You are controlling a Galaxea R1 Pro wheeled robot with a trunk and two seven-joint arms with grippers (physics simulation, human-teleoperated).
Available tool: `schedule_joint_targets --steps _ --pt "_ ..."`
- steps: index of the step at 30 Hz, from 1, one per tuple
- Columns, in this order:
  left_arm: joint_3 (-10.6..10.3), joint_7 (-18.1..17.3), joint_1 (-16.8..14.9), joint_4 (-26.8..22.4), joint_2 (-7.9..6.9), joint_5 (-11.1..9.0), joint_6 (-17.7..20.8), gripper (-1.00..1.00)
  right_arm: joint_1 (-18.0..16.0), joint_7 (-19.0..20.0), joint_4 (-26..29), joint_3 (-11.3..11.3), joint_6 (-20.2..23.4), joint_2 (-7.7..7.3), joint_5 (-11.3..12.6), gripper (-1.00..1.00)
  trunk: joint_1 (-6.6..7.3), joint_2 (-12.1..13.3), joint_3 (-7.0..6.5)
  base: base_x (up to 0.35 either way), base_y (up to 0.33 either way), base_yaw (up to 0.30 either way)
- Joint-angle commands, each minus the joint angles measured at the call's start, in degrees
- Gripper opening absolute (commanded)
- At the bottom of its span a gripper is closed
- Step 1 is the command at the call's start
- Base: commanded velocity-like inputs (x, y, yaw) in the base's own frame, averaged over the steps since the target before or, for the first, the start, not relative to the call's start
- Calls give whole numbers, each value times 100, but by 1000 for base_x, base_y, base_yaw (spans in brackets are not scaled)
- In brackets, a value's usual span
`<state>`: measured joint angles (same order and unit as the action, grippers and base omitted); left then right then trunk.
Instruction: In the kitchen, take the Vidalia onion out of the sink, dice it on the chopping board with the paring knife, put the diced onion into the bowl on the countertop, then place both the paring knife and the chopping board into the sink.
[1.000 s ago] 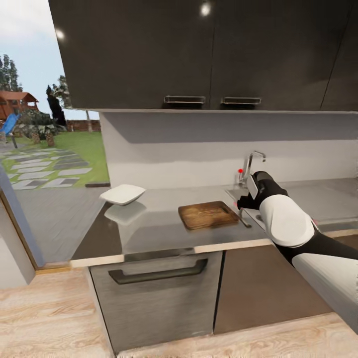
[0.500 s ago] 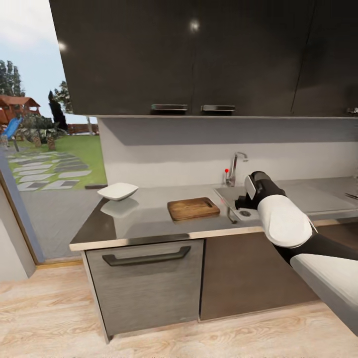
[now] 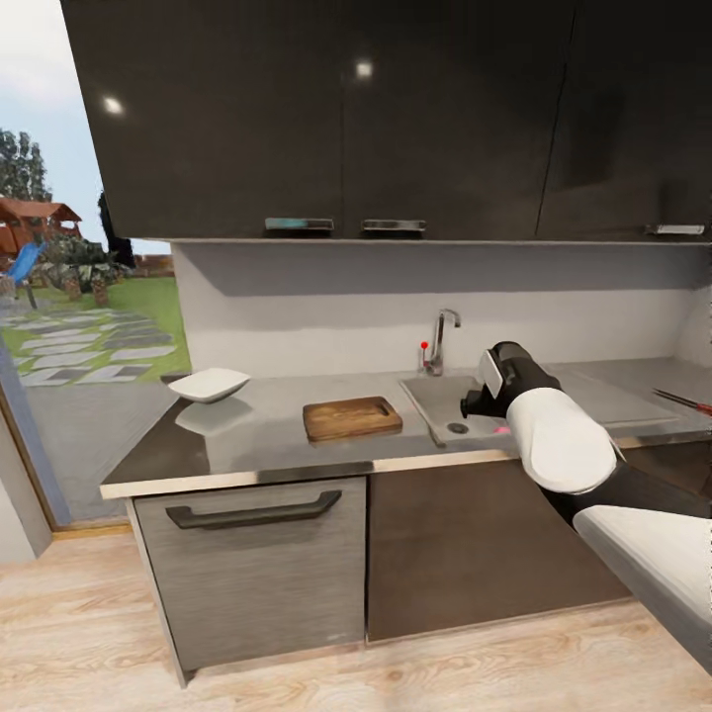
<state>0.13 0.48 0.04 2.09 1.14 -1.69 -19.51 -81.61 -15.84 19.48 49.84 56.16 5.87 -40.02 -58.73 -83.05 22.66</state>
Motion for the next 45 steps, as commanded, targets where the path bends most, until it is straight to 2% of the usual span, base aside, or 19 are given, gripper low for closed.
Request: schedule_joint_targets --steps 1,5,7,9,10,13,14,16,19,23,28,29,32,33,35,37,40,45 --pt "-2 5 -4 10 1 -16 -32 100 -5 -58 1 24 2 11 36 100 0 -3 -2 -2 -53 0" --pt "-4 5 -4 10 1 -16 -35 100 -1 -49 -11 33 -132 27 10 100 0 -3 -11 -31 -18 0" --pt "-4 5 -4 10 1 -16 -35 100 3 -36 -13 36 -330 19 -8 100 0 -3 -13 -104 -5 0" --pt "-4 5 -4 10 1 -16 -36 100 11 -17 -17 35 -578 15 -20 100 0 -3 -13 -210 -3 0" --pt "-3 5 -4 10 1 -16 -36 100 25 94 -78 35 -930 12 -30 100 0 -3 -13 -299 -1 0" --pt "0 5 -4 10 4 -16 -35 100 47 428 -222 34 -1321 10 -96 100 0 -3 -13 -323 0 0" --pt "2 5 -4 10 6 -16 -34 100 52 535 -255 34 -1496 10 -171 100 0 -3 -13 -330 0 0" --pt "2 5 -4 10 8 -16 -29 100 70 746 -340 34 -1929 11 -485 100 0 -3 -13 -334 0 0" --pt "4 5 -4 10 9 -16 -28 100 79 1000 -441 39 -2200 11 -819 100 0 -3 -13 -335 0 0" --pt "5 5 -4 10 9 -16 -28 100 96 1342 -521 42 -2416 4 -997 100 0 -3 -13 -336 0 0" --pt "5 10 -4 7 11 -16 -27 100 269 1647 -544 50 -2801 -4 -1053 100 0 -3 -13 -324 -23 0" --pt "5 13 -4 3 6 -19 -30 100 644 1855 -549 51 -3250 -10 -1071 100 0 -3 -13 -97 -21 0" --pt "5 13 -4 2 3 -18 -34 100 925 1998 -550 52 -3587 -13 -1075 100 0 -3 -13 -56 -12 0" --pt "5 14 -4 2 1 -19 -34 100 1352 2092 -550 52 -4104 -22 -1130 100 0 -3 -13 -13 -3 0" --pt "9 14 -4 2 1 -19 -35 100 1737 2119 -550 52 -4612 -28 -1227 100 0 -3 -13 -7 -1 0" --pt "11 14 -4 2 1 -18 -35 100 1976 2126 -550 52 -4900 -30 -1262 100 0 -3 -13 -4 -1 0" --pt "15 14 -4 2 17 -16 -24 100 2732 2135 -550 52 -5675 -34 -1311 100 0 -3 -13 -1 0 0" --pt "40 23 -4 -116 51 -16 2 100 3696 2117 -553 55 -6681 -41 -1323 100 0 -3 -13 0 0 0"
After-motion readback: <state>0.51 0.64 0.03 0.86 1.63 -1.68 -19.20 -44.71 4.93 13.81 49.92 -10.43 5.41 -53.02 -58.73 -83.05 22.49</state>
